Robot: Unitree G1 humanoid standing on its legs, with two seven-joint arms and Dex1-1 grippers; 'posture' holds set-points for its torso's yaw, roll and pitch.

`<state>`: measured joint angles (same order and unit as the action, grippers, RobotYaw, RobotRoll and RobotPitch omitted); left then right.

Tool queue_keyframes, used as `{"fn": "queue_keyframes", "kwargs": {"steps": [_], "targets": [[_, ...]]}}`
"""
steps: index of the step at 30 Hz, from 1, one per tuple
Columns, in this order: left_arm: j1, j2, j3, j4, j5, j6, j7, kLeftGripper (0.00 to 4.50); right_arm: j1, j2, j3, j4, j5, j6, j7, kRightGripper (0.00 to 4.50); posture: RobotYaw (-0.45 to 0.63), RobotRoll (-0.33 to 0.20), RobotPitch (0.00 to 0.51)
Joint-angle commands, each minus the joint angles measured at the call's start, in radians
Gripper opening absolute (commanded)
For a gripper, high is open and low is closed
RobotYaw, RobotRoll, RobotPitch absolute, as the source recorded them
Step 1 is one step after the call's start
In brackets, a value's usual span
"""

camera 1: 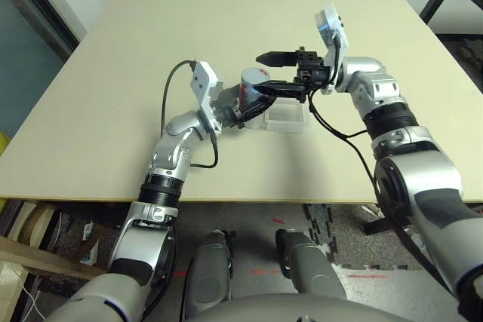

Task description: Pour the medicine from the bottle into the box.

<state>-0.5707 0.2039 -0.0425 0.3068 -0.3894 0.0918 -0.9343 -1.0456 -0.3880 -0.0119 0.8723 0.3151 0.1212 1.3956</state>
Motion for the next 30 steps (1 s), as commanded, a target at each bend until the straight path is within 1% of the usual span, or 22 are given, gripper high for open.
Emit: {"fn": "queue_keyframes", "kwargs": {"steps": [1, 6, 10, 13, 17, 22, 30], "targets": [[0.005, -0.005, -0.009, -0.011, 0.002, -0.011, -0.016, 2.64, 0.022, -0.019, -0.014, -0.022, 0.006, 0.021, 0.013, 4.50, -0.10, 0.000, 0.139], [0.000, -0.005, -0.006, -0.001, 0.005, -0.016, -0.016, 2.64, 0.045, -0.043, -0.008, -0.067, 0.020, 0.061, 0.072, 4.50, -0.10, 0.000, 0.139], [-0.003, -0.003, -0.006, 0.007, 0.008, -0.020, -0.016, 2.64, 0.061, -0.039, -0.001, -0.131, 0.040, 0.113, 0.109, 4.50, -0.10, 0.000, 0.138], [-0.007, -0.006, -0.010, 0.014, 0.012, -0.023, -0.016, 2.64, 0.069, -0.004, 0.007, -0.183, 0.048, 0.137, 0.093, 4.50, -0.11, 0.000, 0.139], [-0.010, -0.009, -0.015, 0.023, 0.016, -0.028, -0.019, 2.64, 0.061, 0.038, 0.010, -0.198, 0.049, 0.141, 0.070, 4.50, -0.11, 0.000, 0.139], [-0.014, -0.014, -0.020, 0.032, 0.019, -0.034, -0.019, 2.64, 0.042, 0.102, 0.018, -0.187, 0.043, 0.126, 0.038, 4.50, -0.12, 0.000, 0.140], [-0.009, -0.017, -0.024, 0.023, 0.018, -0.031, -0.020, 2.64, 0.021, 0.155, 0.031, -0.146, 0.018, 0.074, -0.007, 4.50, -0.11, 0.000, 0.140]]}}
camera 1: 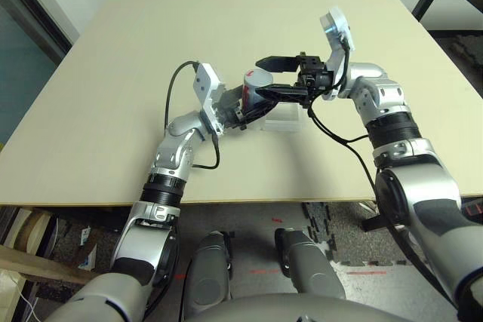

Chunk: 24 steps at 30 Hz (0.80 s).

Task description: Pour the medicine from the bottle into the box.

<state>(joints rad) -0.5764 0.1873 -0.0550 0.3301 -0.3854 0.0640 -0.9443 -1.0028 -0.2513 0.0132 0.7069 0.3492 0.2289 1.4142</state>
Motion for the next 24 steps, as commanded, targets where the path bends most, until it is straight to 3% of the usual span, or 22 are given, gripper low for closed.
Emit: {"fn": "queue_keyframes", "kwargs": {"steps": [1, 11, 24], "targets": [[-0.002, -0.001, -0.013, -0.003, 0.014, -0.003, -0.009, 2.64, -0.027, 0.024, 0.005, 0.029, -0.019, -0.045, -0.037, 4.50, -0.11, 0.000, 0.140], [0.016, -0.005, -0.018, -0.028, 0.012, 0.005, -0.005, 2.64, -0.052, 0.041, 0.006, 0.114, -0.062, -0.114, -0.107, 4.50, -0.10, 0.000, 0.139], [0.012, 0.003, -0.009, -0.023, 0.010, 0.007, -0.001, 2.64, -0.013, -0.082, -0.024, 0.112, -0.045, -0.100, -0.066, 4.50, -0.11, 0.000, 0.142]]}}
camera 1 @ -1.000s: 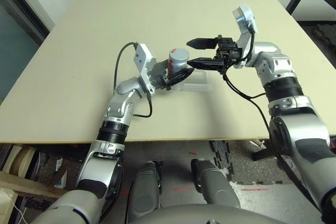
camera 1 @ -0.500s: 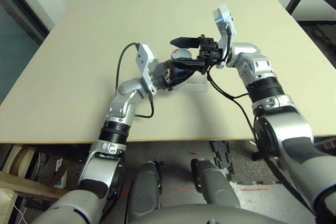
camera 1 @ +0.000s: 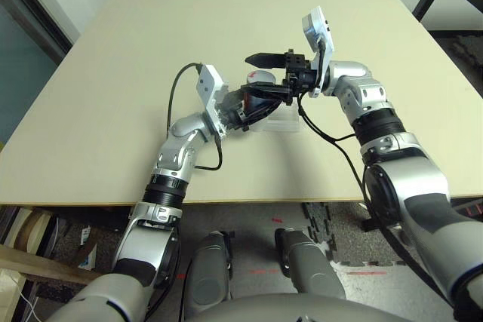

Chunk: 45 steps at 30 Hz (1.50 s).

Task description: Pour the medicine from the bottle into the box.

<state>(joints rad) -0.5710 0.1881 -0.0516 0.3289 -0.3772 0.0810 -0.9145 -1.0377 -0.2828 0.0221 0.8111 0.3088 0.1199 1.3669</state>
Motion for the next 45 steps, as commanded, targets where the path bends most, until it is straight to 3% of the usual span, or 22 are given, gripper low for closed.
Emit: {"fn": "queue_keyframes", "kwargs": {"steps": [1, 14, 21, 45], "targets": [[0.005, 0.002, -0.012, -0.019, 0.002, -0.011, -0.031, 2.64, 0.025, -0.059, -0.033, 0.005, -0.002, 0.011, -0.014, 4.50, -0.11, 0.000, 0.141], [-0.006, 0.001, -0.003, 0.001, 0.007, -0.017, -0.038, 2.64, 0.067, -0.138, -0.036, -0.080, 0.055, 0.117, 0.129, 4.50, -0.11, 0.000, 0.140], [-0.010, -0.002, -0.007, 0.007, 0.008, -0.017, -0.044, 2.64, 0.088, -0.099, -0.032, -0.163, 0.078, 0.159, 0.108, 4.50, -0.12, 0.000, 0.140], [-0.013, -0.009, -0.011, 0.007, 0.010, -0.018, -0.046, 2.64, 0.054, -0.008, 0.006, -0.135, 0.042, 0.110, 0.064, 4.50, -0.11, 0.000, 0.131]]}}
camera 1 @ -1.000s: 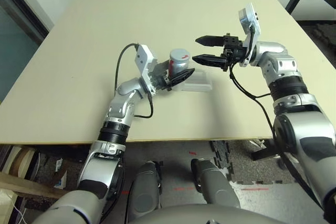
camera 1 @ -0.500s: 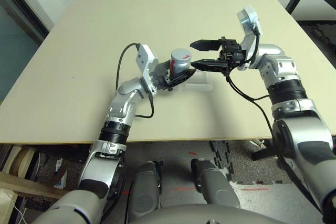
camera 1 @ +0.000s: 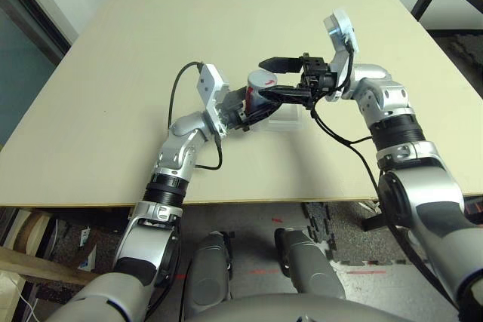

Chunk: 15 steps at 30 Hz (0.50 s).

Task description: Pour the medicine from the bottle into the box.

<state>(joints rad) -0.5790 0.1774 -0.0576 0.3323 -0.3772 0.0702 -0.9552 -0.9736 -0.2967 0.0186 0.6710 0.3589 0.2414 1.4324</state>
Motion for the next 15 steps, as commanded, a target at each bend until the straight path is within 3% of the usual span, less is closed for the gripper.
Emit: {"fn": "queue_keyframes", "kwargs": {"steps": [1, 4, 8, 15], "targets": [[-0.005, 0.002, -0.005, 0.004, 0.010, -0.007, -0.006, 2.64, -0.010, 0.007, 0.010, 0.005, -0.009, -0.012, -0.002, 4.50, -0.12, 0.000, 0.130], [-0.004, 0.001, -0.006, 0.004, 0.011, -0.007, -0.006, 2.64, -0.010, 0.009, 0.011, 0.005, -0.010, -0.019, -0.008, 3.90, -0.12, 0.000, 0.130], [-0.004, 0.000, -0.007, 0.003, 0.011, -0.007, -0.006, 2.64, -0.009, 0.011, 0.006, 0.003, -0.006, -0.022, -0.019, 2.58, -0.12, 0.000, 0.129], [0.000, 0.001, -0.009, 0.003, 0.012, -0.006, -0.007, 2.64, 0.014, 0.014, -0.020, -0.025, 0.034, 0.020, -0.042, 2.58, -0.12, 0.000, 0.132]]}}
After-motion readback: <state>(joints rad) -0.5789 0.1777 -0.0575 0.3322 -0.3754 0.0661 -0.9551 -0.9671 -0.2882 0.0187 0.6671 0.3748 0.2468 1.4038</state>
